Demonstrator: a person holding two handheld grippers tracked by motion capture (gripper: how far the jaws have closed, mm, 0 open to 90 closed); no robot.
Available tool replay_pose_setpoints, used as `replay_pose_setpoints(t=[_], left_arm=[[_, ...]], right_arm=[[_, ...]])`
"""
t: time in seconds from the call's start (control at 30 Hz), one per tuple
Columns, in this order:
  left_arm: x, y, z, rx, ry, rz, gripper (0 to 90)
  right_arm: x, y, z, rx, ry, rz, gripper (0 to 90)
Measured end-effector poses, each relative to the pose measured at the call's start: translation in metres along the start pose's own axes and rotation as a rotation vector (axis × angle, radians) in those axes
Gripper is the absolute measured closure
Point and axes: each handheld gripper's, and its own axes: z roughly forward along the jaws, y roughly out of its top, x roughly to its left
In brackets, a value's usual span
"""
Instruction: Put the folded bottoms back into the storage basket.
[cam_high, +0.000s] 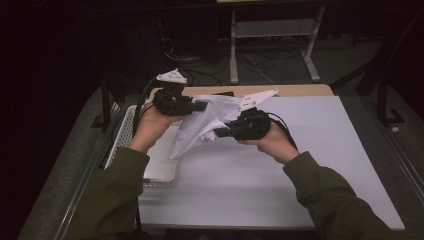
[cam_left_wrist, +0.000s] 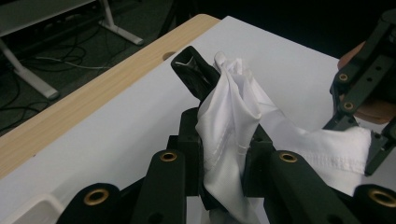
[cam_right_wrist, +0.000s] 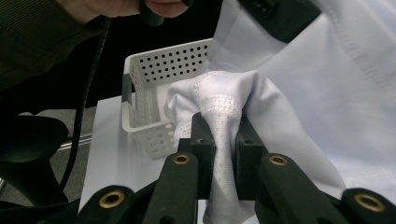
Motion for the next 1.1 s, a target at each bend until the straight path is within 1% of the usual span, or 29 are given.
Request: replay_pose_setpoints(t=[0.07,0.17,0.23,0.27,0.3,0.37,0.57,0.77,0.83,0.97,1.03,1.1], left_arm=[[0.003,-0.002,-0.004,0.003,0.009,-0.003,74.0],[0.008,-0.005,-0.010,0.011,0.023,-0.006,74.0],[0.011,-0.007,-0.014,0.012,0.034,-0.012,74.0],[0.012,-0.008,-0.015,0.012,0.038,-0.014,74.0],[0.014,-0.010,-0.017,0.014,0.046,-0.018,74.0],[0.017,-0.012,-0.021,0.018,0.058,-0.019,74.0],[0.027,-0.024,-0.032,0.023,0.099,-0.040,74.0],[0.041,-0.040,-0.044,0.029,0.147,-0.072,74.0],[0.047,-0.047,-0.049,0.031,0.166,-0.089,74.0],[0.056,-0.058,-0.056,0.042,0.199,-0.104,74.1],[0.060,-0.063,-0.058,0.052,0.217,-0.109,74.0],[0.065,-0.070,-0.060,0.055,0.229,-0.128,74.0]], right_arm=[[0.001,0.001,0.003,0.002,0.003,-0.003,80.7],[0.002,0.003,0.013,0.012,0.013,-0.007,80.7],[0.003,0.004,0.024,0.025,0.025,-0.008,80.7],[0.003,0.004,0.024,0.025,0.025,-0.008,80.7],[0.004,0.005,0.031,0.032,0.030,-0.011,80.7],[0.005,0.005,0.034,0.035,0.032,-0.013,80.6],[0.008,0.009,0.053,0.059,0.048,-0.023,80.6],[0.010,0.012,0.072,0.076,0.061,-0.029,80.6],[0.010,0.013,0.078,0.084,0.068,-0.030,80.6],[0.012,0.014,0.091,0.099,0.080,-0.033,80.6],[0.015,0.014,0.101,0.107,0.087,-0.035,80.6],[0.016,0.015,0.104,0.109,0.090,-0.036,80.6]])
